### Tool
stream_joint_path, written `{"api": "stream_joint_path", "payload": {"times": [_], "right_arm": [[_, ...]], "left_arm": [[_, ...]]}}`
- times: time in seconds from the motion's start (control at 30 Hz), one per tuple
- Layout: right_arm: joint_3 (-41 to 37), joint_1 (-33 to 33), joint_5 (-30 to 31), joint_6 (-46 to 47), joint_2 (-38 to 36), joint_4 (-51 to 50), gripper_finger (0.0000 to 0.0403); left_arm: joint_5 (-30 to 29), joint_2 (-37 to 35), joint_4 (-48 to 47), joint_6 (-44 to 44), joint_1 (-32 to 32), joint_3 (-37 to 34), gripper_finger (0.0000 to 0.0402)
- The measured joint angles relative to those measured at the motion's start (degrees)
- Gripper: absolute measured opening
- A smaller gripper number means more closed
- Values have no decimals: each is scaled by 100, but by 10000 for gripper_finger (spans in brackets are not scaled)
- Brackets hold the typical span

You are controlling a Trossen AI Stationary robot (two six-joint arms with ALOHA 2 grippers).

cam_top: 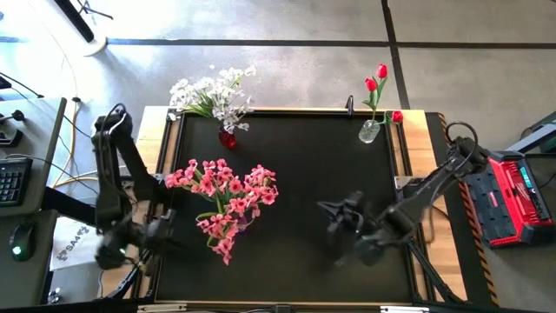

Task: Sort flowers into vase by color
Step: Return to Home Position

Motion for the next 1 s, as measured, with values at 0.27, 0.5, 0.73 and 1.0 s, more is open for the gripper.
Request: {"api": "stream_joint_path", "payload": {"times": [0.27,0.5,0.73,1.0], "right_arm": [[0,715,60,-843,-257,-52,1],[0,671,-383,-1014,-282,33,0],[0,715,121,-2345,-419,534,0],[1,256,-601,-3957,-1075,881,0]], "left_arm": [[-133,-1700,1964,3883,-184,0,0],[1290,-2650,4664,7761,138,255,0],[722,-2571,3236,9096,279,1523,0],[978,-3298,2840,10023,1492,1882,0]]}}
